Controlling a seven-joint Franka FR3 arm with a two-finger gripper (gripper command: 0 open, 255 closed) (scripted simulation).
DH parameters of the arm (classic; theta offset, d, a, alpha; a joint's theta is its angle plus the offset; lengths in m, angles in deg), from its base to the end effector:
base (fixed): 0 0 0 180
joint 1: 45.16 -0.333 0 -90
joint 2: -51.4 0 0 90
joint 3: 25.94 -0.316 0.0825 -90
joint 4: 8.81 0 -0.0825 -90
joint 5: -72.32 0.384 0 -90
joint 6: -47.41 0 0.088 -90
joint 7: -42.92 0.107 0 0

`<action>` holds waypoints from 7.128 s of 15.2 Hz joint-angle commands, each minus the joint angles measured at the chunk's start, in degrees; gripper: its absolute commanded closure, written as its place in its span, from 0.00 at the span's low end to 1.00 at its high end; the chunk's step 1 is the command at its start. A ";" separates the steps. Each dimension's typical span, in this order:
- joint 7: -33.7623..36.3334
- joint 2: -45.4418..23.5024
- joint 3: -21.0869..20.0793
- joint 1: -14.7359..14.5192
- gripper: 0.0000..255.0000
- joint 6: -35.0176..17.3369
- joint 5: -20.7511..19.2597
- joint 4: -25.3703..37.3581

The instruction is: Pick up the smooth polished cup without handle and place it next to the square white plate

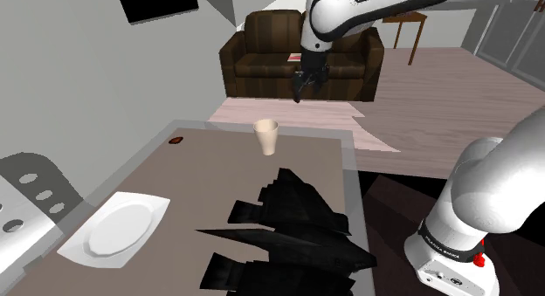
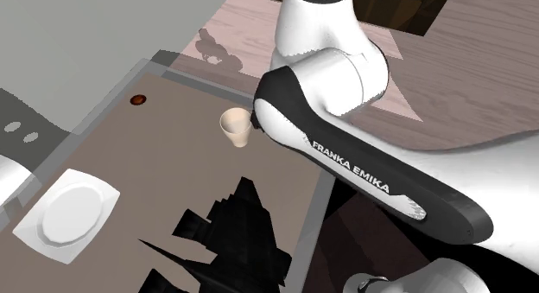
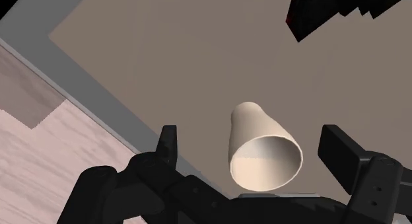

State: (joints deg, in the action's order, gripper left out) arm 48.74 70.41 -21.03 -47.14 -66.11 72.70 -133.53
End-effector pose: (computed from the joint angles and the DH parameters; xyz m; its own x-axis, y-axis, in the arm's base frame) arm 0.4683 -0.0271 0.5394 0.9795 -0.1534 0.1305 -0.1483 -0.9878 -0.0477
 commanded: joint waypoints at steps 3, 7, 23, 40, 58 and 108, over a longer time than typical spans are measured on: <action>-1.48 -8.50 1.03 -0.21 0.00 -3.60 1.98 3.70; -2.94 -17.38 1.58 -0.28 0.00 -6.00 4.42 8.89; -5.83 -36.59 1.05 0.36 0.00 -12.48 9.74 19.13; -5.83 -36.60 1.04 0.36 1.00 -12.47 9.74 19.14; -3.83 -32.16 1.48 0.30 1.00 -0.20 8.21 27.12; 29.68 -54.38 -7.91 -21.88 1.00 8.13 1.80 60.74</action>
State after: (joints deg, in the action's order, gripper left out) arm 77.35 17.69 -28.81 -68.15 -58.46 74.78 -75.07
